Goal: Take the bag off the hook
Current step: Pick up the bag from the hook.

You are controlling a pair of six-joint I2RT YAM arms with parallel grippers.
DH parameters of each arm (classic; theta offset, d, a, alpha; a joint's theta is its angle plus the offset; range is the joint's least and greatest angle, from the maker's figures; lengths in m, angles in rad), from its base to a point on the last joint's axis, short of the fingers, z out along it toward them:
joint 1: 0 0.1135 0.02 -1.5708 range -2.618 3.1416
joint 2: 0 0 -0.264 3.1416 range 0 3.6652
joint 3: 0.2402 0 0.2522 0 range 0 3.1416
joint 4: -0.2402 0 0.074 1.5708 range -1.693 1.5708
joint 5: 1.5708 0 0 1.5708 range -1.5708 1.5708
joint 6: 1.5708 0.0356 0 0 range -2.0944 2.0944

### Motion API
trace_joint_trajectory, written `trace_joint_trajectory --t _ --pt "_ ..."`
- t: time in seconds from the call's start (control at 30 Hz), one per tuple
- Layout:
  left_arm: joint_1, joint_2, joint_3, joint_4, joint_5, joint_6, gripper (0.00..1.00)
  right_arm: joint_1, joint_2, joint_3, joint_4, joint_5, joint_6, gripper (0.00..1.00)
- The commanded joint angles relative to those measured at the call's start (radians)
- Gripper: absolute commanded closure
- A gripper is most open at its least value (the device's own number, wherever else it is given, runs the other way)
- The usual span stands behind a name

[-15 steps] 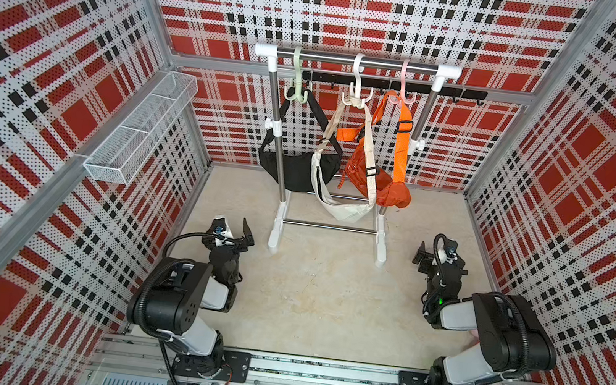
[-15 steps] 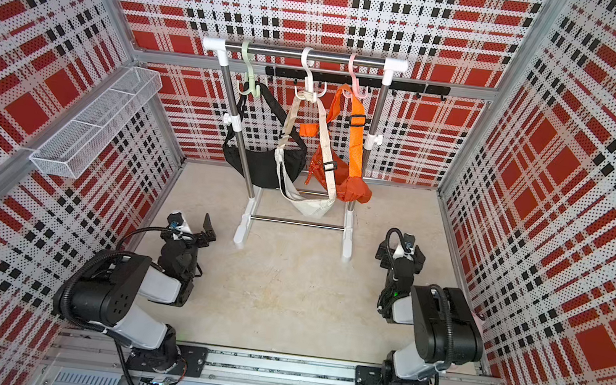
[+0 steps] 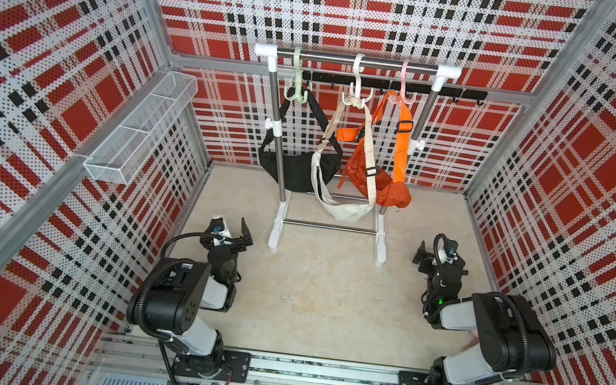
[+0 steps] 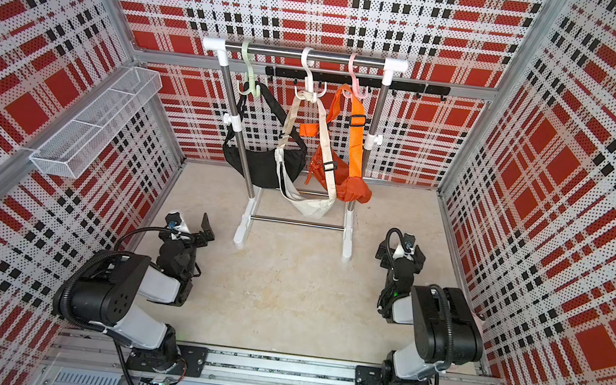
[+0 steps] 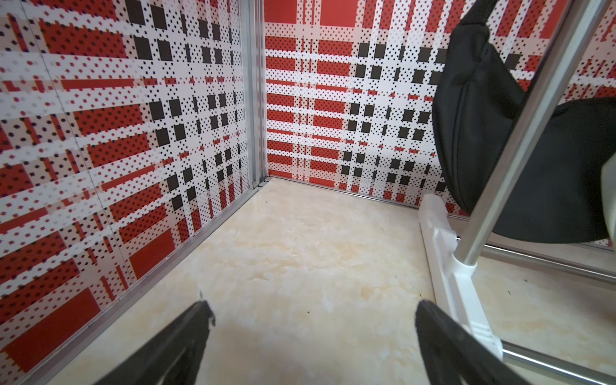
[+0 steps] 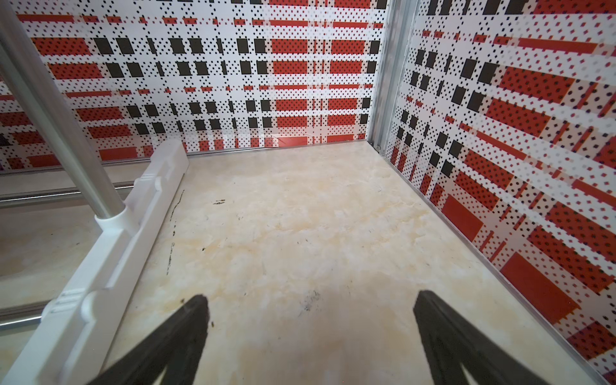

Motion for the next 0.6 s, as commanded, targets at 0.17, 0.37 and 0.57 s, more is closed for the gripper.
trace_joint_trajectory --t 0.17,0.37,0.57 --pt "0.006 -0.043 -0.022 0.059 0.046 0.012 0.02 -0.001 -0.058 -0.021 0.04 -0.001 -0.021 0.0" --pt "-0.044 -0.268 -0.063 -0.046 -0.086 0.034 0.04 0.018 -0.387 0.022 -0.345 0.022 0.032 0.0" --pt "-0.088 -0.434 0.03 -0.237 -0.064 -0.062 0.05 0.06 -0.439 0.244 -0.775 -0.05 0.097 0.06"
